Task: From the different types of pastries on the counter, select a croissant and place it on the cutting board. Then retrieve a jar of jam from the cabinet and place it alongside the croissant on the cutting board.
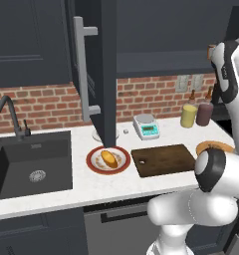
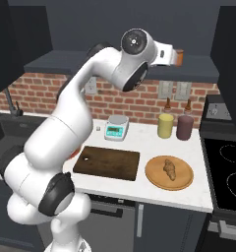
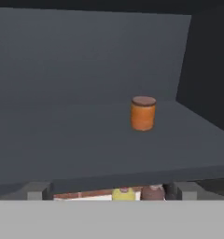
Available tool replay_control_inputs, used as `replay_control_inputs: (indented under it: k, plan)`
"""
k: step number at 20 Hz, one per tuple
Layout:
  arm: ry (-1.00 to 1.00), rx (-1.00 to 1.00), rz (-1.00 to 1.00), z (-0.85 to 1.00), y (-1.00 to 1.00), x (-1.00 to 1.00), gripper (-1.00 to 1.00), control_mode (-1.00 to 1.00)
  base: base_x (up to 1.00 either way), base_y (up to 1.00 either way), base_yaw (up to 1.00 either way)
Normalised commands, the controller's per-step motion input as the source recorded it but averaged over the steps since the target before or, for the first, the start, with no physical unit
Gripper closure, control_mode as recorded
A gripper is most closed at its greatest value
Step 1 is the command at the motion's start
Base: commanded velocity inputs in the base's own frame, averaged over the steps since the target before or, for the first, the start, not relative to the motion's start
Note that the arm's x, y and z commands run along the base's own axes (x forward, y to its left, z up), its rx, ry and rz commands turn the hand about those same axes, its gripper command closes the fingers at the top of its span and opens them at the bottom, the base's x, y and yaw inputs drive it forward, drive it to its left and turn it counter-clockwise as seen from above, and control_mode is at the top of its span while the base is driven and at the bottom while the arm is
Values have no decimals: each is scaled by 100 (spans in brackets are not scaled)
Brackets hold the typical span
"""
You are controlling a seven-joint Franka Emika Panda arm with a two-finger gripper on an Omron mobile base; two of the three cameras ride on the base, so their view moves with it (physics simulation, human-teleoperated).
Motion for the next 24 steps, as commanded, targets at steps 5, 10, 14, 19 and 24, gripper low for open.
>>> replay_control_inputs:
  k: [5,10,14,19,24]
  plan:
    - [13,0,-3,21,-8,68,-100,-100,0,0,0]
    - [3,2,-4,3,-19,5,-100,-100,0,0,0]
    - [0,6,-1,8,-56,16,-100,-100,0,0,0]
    - [2,0,0,-6,-2,1,-100,-100,0,0,0]
    - [10,-2,0,-26,0,6,-100,-100,0,0,0]
